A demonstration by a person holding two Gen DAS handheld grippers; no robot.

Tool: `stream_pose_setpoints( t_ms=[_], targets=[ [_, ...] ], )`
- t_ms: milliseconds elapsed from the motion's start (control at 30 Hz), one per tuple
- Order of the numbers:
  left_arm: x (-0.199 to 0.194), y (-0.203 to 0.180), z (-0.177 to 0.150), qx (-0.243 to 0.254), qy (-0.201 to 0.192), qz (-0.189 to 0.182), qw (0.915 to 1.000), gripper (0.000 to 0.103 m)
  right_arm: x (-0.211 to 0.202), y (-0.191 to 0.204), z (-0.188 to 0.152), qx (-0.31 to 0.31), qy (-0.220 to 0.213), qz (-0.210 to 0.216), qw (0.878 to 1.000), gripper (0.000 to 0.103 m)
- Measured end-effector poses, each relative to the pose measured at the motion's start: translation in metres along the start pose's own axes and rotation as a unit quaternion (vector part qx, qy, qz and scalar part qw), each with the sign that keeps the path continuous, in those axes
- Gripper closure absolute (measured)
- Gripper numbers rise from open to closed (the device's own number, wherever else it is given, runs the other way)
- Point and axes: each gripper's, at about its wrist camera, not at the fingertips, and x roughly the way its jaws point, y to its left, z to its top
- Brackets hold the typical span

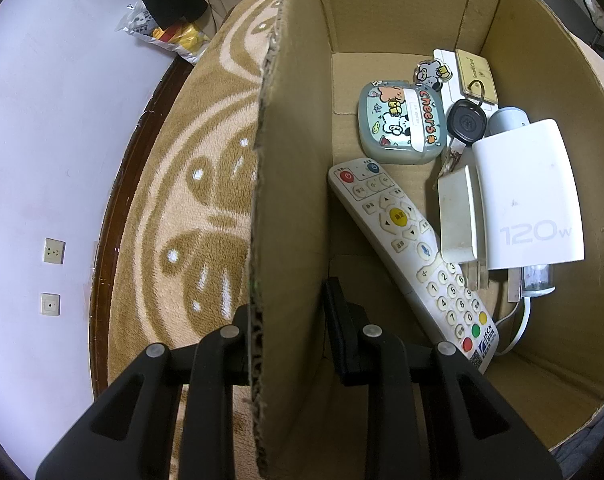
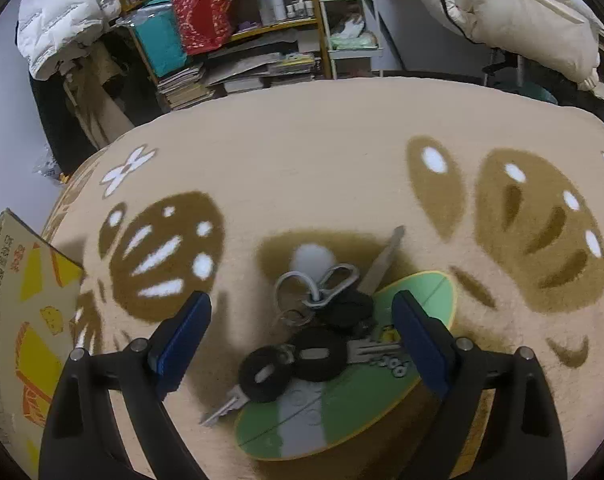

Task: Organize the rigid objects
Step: 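Move the right gripper to the key bunch and grasp its fob, then carry the keys into the box and open the right gripper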

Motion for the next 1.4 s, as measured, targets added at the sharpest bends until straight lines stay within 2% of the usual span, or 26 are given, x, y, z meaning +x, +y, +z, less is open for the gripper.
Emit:
stream_pose_setpoints(
  t_ms=[133, 233, 300, 367, 400, 433, 500, 567, 667, 800, 1033, 1400],
  targets=[
    [0.0, 0.001, 0.0, 0.0, 0.0, 0.0, 1.0, 0.079, 0.002, 0.012, -0.002, -0.011, 0.009, 0.025, 1.0, 0.007],
    [0.0, 0.001, 0.0, 0.0, 0.0, 0.0, 1.0, 0.079, 0.006, 0.022, -0.005, -0.027, 0.013, 0.037, 0.999, 0.017],
    [0.0, 0.001, 0.0, 0.001, 0.0, 0.0, 1.0, 0.079, 0.012, 0.027, -0.008, -0.033, 0.027, 0.043, 0.998, 0.035],
    [0.0, 0.001, 0.0, 0.001, 0.0, 0.0, 1.0, 0.079, 0.016, 0.032, -0.012, -0.054, 0.028, 0.009, 0.998, 0.046],
    [0.0, 0.0, 0.0, 0.001, 0.0, 0.0, 1.0, 0.079, 0.016, 0.033, -0.014, -0.061, 0.027, 0.002, 0.998, 0.047],
    [0.0, 0.001, 0.0, 0.001, 0.0, 0.0, 1.0, 0.079, 0.016, 0.035, -0.014, -0.065, 0.025, -0.002, 0.998, 0.05],
    [0.0, 0.0, 0.0, 0.001, 0.001, 0.0, 1.0, 0.079, 0.014, 0.035, -0.013, -0.067, 0.018, -0.005, 0.998, 0.068],
    [0.0, 0.001, 0.0, 0.001, 0.0, 0.0, 1.0, 0.079, 0.011, 0.035, -0.012, -0.066, 0.008, -0.005, 0.998, 0.073],
    [0.0, 0.0, 0.0, 0.001, 0.0, 0.0, 1.0, 0.079, 0.003, 0.042, -0.015, -0.073, -0.023, -0.034, 0.997, 0.073],
    [0.0, 0.0, 0.0, 0.0, 0.0, -0.001, 1.0, 0.079, -0.008, 0.05, -0.012, -0.069, -0.045, -0.024, 0.996, 0.073],
    [0.001, 0.0, 0.0, 0.0, 0.001, -0.002, 1.0, 0.079, -0.041, 0.074, -0.002, -0.078, -0.084, 0.029, 0.993, 0.073],
    [0.0, -0.001, 0.0, 0.0, 0.001, -0.002, 1.0, 0.078, -0.097, 0.128, 0.002, -0.106, -0.138, 0.099, 0.98, 0.073]
  ],
)
